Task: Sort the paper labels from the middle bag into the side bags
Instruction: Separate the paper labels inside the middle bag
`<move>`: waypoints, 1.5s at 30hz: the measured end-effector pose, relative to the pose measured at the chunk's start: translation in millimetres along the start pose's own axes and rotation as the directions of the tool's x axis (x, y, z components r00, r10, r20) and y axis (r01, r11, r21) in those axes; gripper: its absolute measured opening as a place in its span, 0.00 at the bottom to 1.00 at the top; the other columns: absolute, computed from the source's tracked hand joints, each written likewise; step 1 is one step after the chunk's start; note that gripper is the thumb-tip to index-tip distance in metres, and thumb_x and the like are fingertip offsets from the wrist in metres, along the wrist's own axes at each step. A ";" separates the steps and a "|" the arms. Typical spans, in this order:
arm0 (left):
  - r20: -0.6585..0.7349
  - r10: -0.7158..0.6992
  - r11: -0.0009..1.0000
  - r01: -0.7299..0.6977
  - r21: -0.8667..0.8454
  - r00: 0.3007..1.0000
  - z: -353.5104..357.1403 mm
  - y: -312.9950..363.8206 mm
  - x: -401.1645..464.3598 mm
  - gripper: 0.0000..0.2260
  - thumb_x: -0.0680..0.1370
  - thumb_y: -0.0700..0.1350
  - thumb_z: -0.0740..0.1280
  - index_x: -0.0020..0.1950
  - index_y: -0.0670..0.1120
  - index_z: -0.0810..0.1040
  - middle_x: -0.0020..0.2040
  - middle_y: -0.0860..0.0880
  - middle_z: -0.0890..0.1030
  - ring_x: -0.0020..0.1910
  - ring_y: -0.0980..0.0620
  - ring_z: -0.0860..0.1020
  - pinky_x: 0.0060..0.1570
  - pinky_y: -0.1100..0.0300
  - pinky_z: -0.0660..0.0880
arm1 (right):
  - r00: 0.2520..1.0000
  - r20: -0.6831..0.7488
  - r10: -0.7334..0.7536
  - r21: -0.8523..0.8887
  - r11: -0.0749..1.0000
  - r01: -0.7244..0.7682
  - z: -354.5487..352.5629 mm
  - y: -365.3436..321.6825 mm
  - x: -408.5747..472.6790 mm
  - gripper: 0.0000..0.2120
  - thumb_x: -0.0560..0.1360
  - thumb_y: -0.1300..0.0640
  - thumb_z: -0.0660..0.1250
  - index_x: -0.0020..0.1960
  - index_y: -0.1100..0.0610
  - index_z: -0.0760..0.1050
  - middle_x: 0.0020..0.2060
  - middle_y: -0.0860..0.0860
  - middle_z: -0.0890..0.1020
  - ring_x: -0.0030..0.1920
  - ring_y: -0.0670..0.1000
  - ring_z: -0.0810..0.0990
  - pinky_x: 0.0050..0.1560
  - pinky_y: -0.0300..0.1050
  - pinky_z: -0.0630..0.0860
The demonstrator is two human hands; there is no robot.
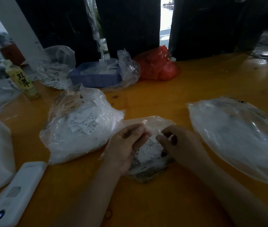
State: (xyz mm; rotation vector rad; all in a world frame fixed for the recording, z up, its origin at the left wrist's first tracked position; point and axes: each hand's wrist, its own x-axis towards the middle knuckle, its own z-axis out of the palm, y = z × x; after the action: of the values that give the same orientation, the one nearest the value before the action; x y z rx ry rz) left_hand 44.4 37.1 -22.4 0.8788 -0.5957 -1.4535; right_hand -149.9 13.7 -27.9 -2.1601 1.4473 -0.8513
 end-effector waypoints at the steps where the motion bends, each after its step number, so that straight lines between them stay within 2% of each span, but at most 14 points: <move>1: 0.001 -0.004 1.000 0.004 0.007 1.000 -0.6 0.5 0.1 0.06 0.72 0.38 0.75 0.47 0.42 0.89 0.49 0.39 0.88 0.50 0.45 0.88 0.45 0.64 0.83 | 1.000 -0.017 0.020 0.056 0.998 -0.019 -3.4 -0.8 -0.1 0.07 0.77 0.39 0.65 0.50 0.41 0.74 0.40 0.38 0.78 0.40 0.37 0.78 0.35 0.31 0.71; 3: -0.004 -0.019 1.000 0.019 0.004 1.000 -0.7 1.4 0.3 0.06 0.72 0.38 0.74 0.47 0.42 0.89 0.51 0.39 0.88 0.51 0.44 0.88 0.44 0.64 0.83 | 0.998 -0.028 0.054 0.226 0.973 -0.046 -8.4 -2.5 -0.4 0.05 0.77 0.41 0.67 0.48 0.39 0.73 0.40 0.40 0.81 0.40 0.38 0.80 0.35 0.32 0.75; 5: -0.011 -0.030 0.999 0.030 -0.015 0.999 0.1 1.1 0.7 0.06 0.72 0.37 0.74 0.47 0.40 0.88 0.51 0.37 0.87 0.51 0.43 0.88 0.44 0.64 0.83 | 0.997 -0.006 0.077 0.397 0.915 -0.068 -11.7 -4.3 -0.9 0.07 0.76 0.42 0.70 0.52 0.38 0.73 0.42 0.41 0.82 0.39 0.42 0.82 0.35 0.34 0.77; 8: -0.017 -0.013 1.000 0.013 -0.005 1.000 2.3 0.0 0.5 0.07 0.70 0.36 0.75 0.47 0.40 0.87 0.51 0.36 0.87 0.50 0.42 0.88 0.46 0.62 0.83 | 0.998 -0.008 0.066 0.482 0.875 -0.054 -15.1 -4.3 -0.8 0.13 0.75 0.42 0.70 0.57 0.35 0.72 0.40 0.46 0.84 0.36 0.46 0.83 0.32 0.40 0.78; 11: -0.015 0.008 1.000 -0.008 0.015 1.000 4.3 -0.5 -0.8 0.04 0.70 0.38 0.76 0.44 0.43 0.89 0.48 0.38 0.88 0.48 0.44 0.88 0.46 0.62 0.83 | 0.999 -0.039 0.026 0.518 0.856 -0.002 -15.7 -4.0 -1.2 0.09 0.74 0.42 0.69 0.54 0.36 0.76 0.40 0.45 0.84 0.36 0.45 0.83 0.36 0.35 0.78; 14: -0.031 0.002 1.000 -0.002 0.008 1.000 4.6 -1.2 -1.2 0.04 0.70 0.38 0.76 0.44 0.42 0.89 0.47 0.38 0.87 0.47 0.43 0.88 0.46 0.61 0.84 | 0.998 -0.046 0.036 0.551 0.835 -0.004 -14.0 -3.2 -1.0 0.06 0.75 0.45 0.67 0.50 0.43 0.79 0.42 0.42 0.86 0.39 0.45 0.84 0.40 0.35 0.79; 17: -0.029 -0.012 1.000 0.012 0.003 1.000 4.3 -0.8 -1.6 0.04 0.71 0.39 0.75 0.44 0.41 0.89 0.47 0.38 0.87 0.47 0.43 0.88 0.45 0.61 0.84 | 0.997 -0.029 0.068 0.489 0.871 -0.046 -12.6 2.1 0.6 0.01 0.78 0.49 0.69 0.48 0.43 0.79 0.43 0.40 0.85 0.39 0.42 0.84 0.39 0.35 0.80; 21: -0.024 -0.015 0.999 0.015 0.030 1.000 4.0 -0.2 -2.3 0.05 0.72 0.40 0.75 0.46 0.41 0.88 0.49 0.38 0.88 0.48 0.44 0.88 0.42 0.61 0.84 | 0.996 0.008 0.084 0.447 0.891 -0.078 -8.4 3.8 0.7 0.04 0.79 0.50 0.68 0.52 0.41 0.77 0.43 0.37 0.84 0.40 0.40 0.84 0.39 0.35 0.81; 25: -0.030 -0.024 0.999 0.025 0.027 0.999 4.3 -0.8 -2.4 0.10 0.72 0.39 0.74 0.52 0.38 0.84 0.50 0.37 0.87 0.48 0.44 0.88 0.43 0.62 0.84 | 0.996 -0.007 0.092 0.493 0.867 -0.077 -4.8 0.2 2.0 0.08 0.80 0.51 0.68 0.57 0.41 0.76 0.43 0.44 0.84 0.40 0.41 0.83 0.34 0.33 0.78; 29: -0.030 -0.028 0.999 0.029 0.024 0.999 4.6 -1.6 -2.2 0.15 0.72 0.40 0.74 0.57 0.37 0.83 0.52 0.37 0.87 0.50 0.44 0.88 0.44 0.62 0.84 | 0.993 -0.037 0.114 0.462 0.883 -0.084 -3.1 0.8 3.6 0.09 0.80 0.50 0.68 0.60 0.42 0.74 0.45 0.42 0.84 0.39 0.39 0.83 0.33 0.32 0.78; 32: -0.026 -0.033 0.999 0.034 0.025 0.999 4.5 -2.5 -1.5 0.16 0.73 0.40 0.73 0.59 0.36 0.82 0.53 0.37 0.87 0.50 0.44 0.88 0.45 0.62 0.83 | 0.989 -0.055 0.137 0.453 0.886 -0.098 -2.5 1.0 4.0 0.07 0.80 0.49 0.67 0.58 0.42 0.75 0.46 0.40 0.83 0.39 0.40 0.84 0.36 0.33 0.79; 37: -0.001 -0.031 0.998 0.031 0.049 1.000 3.5 -3.5 -1.0 0.16 0.74 0.41 0.73 0.60 0.36 0.82 0.54 0.37 0.87 0.52 0.43 0.88 0.47 0.61 0.83 | 0.974 -0.126 0.187 0.468 0.877 -0.108 -2.4 0.0 5.8 0.02 0.79 0.51 0.70 0.49 0.44 0.78 0.39 0.38 0.84 0.34 0.41 0.83 0.33 0.31 0.76; 41: 0.023 -0.040 0.997 0.039 0.067 0.999 2.7 -4.7 -0.9 0.14 0.74 0.40 0.73 0.59 0.37 0.83 0.55 0.37 0.87 0.54 0.43 0.87 0.48 0.61 0.83 | 0.952 -0.168 0.257 0.526 0.840 -0.134 -4.1 1.9 8.7 0.04 0.77 0.54 0.73 0.49 0.50 0.79 0.36 0.45 0.84 0.34 0.44 0.83 0.31 0.34 0.78; 45: 0.032 -0.048 0.997 0.045 0.068 0.998 2.4 -4.2 -0.5 0.11 0.74 0.40 0.73 0.56 0.39 0.86 0.56 0.36 0.86 0.55 0.42 0.87 0.49 0.60 0.83 | 0.945 -0.169 0.282 0.612 0.781 -0.123 -10.0 1.3 10.0 0.16 0.76 0.55 0.74 0.61 0.49 0.72 0.40 0.47 0.85 0.36 0.43 0.85 0.35 0.34 0.79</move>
State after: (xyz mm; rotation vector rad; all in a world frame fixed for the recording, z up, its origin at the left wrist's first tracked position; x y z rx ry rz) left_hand 40.0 37.6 -24.3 0.9282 -0.6565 -1.4998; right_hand -154.8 4.0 -18.8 -1.4326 1.2628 -1.3245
